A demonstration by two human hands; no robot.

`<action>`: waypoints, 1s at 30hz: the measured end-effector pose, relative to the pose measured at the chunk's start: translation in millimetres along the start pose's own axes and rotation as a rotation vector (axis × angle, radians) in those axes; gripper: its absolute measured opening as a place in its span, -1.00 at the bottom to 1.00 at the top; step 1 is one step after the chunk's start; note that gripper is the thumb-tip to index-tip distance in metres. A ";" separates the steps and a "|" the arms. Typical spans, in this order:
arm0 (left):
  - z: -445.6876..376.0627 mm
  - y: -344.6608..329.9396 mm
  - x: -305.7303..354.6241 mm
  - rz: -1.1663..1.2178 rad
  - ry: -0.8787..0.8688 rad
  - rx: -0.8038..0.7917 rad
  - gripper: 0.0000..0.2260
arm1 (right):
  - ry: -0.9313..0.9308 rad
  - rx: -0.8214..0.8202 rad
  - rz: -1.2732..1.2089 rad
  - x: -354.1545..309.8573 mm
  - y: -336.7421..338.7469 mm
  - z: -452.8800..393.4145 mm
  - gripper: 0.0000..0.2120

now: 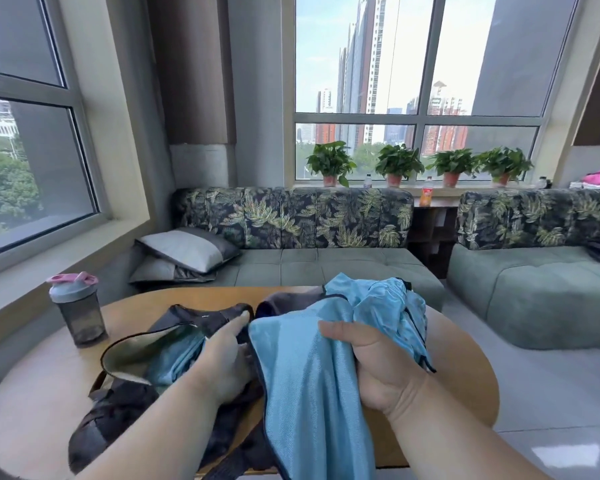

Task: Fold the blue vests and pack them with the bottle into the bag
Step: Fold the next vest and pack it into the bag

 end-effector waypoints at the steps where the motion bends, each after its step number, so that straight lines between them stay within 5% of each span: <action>1: 7.2 0.6 -10.7 -0.013 0.042 -0.058 -0.51 | 0.000 0.007 -0.019 -0.1 0.7 -1.5 -0.66; 9: 58.0 -11.1 -24.4 -0.267 0.064 -0.322 -0.27 | 0.073 0.057 -0.060 -15.1 -1.4 -9.6 -0.59; 11: 61.9 -9.0 -25.5 -0.325 0.054 -0.335 -0.30 | 0.092 0.046 -0.062 -16.2 -1.9 -8.7 -0.49; 17: 50.1 3.1 -39.8 -0.220 0.048 -0.446 -0.47 | 0.102 0.016 -0.027 -13.4 8.5 -1.8 -0.71; 23: 45.1 -6.0 -35.2 -0.142 -0.067 -0.337 -0.67 | 0.104 0.148 -0.019 -14.0 22.0 0.2 -0.50; 30: 41.2 -8.9 -10.7 -0.242 -0.280 -0.226 -0.73 | 0.194 0.234 0.063 -40.7 33.6 7.6 -0.55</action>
Point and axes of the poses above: each hand's wrist, its own z-axis away from the middle knuckle, its own y-axis out of the back of the hand, x = y × z, the point moved 1 cm from there along -z, towards the middle knuckle, and after that the axes turned 10 degrees about x, right-handed, at the moved point
